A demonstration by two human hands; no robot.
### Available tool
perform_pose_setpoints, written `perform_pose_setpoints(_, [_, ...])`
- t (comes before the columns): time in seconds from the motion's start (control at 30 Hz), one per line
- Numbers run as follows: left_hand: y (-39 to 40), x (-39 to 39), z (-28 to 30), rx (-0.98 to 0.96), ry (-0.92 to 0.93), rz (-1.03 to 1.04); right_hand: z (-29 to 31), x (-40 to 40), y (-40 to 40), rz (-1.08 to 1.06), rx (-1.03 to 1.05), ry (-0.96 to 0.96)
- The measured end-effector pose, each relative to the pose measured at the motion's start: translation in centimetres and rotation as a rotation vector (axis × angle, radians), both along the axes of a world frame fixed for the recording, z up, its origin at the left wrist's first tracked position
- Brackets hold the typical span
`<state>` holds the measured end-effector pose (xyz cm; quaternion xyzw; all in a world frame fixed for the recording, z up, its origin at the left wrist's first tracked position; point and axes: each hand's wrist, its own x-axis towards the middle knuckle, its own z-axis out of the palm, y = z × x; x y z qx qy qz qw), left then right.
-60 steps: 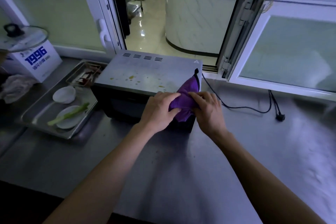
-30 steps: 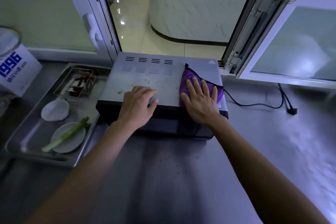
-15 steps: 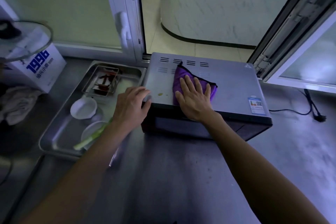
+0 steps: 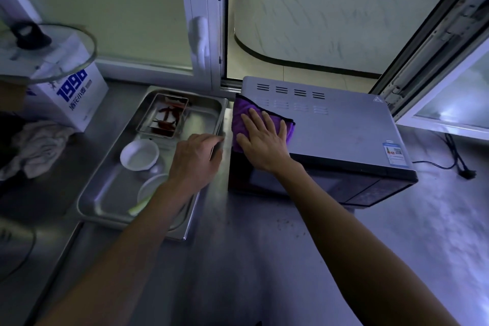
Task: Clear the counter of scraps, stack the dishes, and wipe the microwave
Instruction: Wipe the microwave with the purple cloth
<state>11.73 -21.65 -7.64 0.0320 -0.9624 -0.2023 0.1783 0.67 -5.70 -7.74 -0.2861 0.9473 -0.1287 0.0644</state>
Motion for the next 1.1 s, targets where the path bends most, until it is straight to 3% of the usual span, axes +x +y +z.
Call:
perform_pose_setpoints(0.4, [4.7, -3.8, 1.3, -0.077, -0.046, -0.128, 0.4, -0.8, 8.8, -0.208, 0.012, 0.024])
perform_pose_setpoints(0.73, [14.6, -8.5, 1.7, -0.164, -0.109, -0.259, 0.4, -3.3, 20.2, -0.365, 0.015, 0.023])
perform_pose_setpoints(1.1, [24.9, -13.8, 2.3, -0.256, -0.196, -0.294, -0.1, -7.3, 29.3, -0.4, -0.014, 0.049])
